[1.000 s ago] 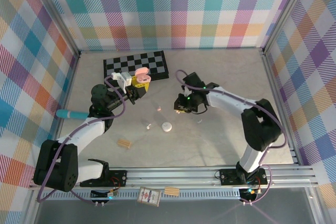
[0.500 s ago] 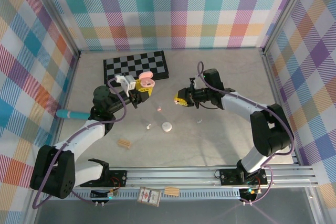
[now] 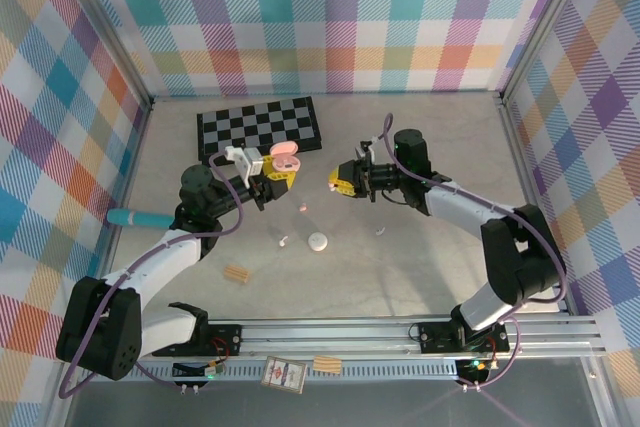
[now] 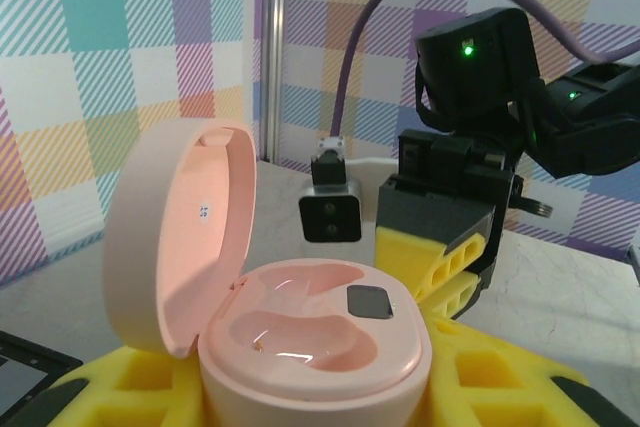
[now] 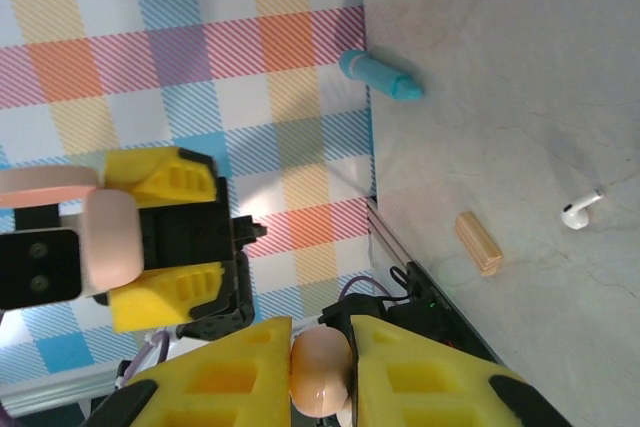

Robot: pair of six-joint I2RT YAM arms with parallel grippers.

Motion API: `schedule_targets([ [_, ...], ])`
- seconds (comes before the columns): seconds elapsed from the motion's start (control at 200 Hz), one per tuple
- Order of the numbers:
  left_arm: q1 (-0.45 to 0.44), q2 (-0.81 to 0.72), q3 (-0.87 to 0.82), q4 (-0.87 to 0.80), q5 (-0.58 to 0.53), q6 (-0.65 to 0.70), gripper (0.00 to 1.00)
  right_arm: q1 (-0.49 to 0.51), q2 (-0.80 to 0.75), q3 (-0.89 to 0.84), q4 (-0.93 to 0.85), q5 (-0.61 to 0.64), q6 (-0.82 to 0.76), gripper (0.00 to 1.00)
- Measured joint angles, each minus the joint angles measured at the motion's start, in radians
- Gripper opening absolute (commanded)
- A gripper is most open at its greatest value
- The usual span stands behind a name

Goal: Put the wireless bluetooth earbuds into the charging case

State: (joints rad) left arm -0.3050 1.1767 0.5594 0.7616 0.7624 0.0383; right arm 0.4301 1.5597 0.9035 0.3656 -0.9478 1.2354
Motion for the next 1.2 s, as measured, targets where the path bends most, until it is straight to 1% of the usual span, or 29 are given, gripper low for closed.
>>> schedule_targets([
  [0.215, -0.013, 0.001, 0.000, 0.000, 0.041, -0.002, 0.34, 0.000, -0.097, 0.035, -0.108, 0.000, -0.170, 0.21],
  [0.395, -0.035, 0.018, 0.000, 0.003, 0.076, -0.008, 0.34, 0.018, -0.154, 0.150, -0.271, 0.023, -0.362, 0.22],
  [0.6, -0.063, 0.039, 0.006, 0.003, 0.105, -0.016, 0.34, 0.106, -0.163, 0.314, -0.472, 0.095, -0.599, 0.22],
  [0.755, -0.068, 0.051, 0.019, 0.035, 0.122, -0.041, 0.34, 0.164, -0.162, 0.370, -0.570, 0.150, -0.729, 0.22],
  [0.975, -0.085, 0.063, 0.023, 0.089, 0.146, -0.080, 0.34, 0.196, -0.139, 0.396, -0.652, 0.219, -0.825, 0.21],
  [1.2, -0.092, 0.066, 0.023, 0.098, 0.154, -0.084, 0.34, 0.199, -0.134, 0.398, -0.662, 0.261, -0.842, 0.20],
])
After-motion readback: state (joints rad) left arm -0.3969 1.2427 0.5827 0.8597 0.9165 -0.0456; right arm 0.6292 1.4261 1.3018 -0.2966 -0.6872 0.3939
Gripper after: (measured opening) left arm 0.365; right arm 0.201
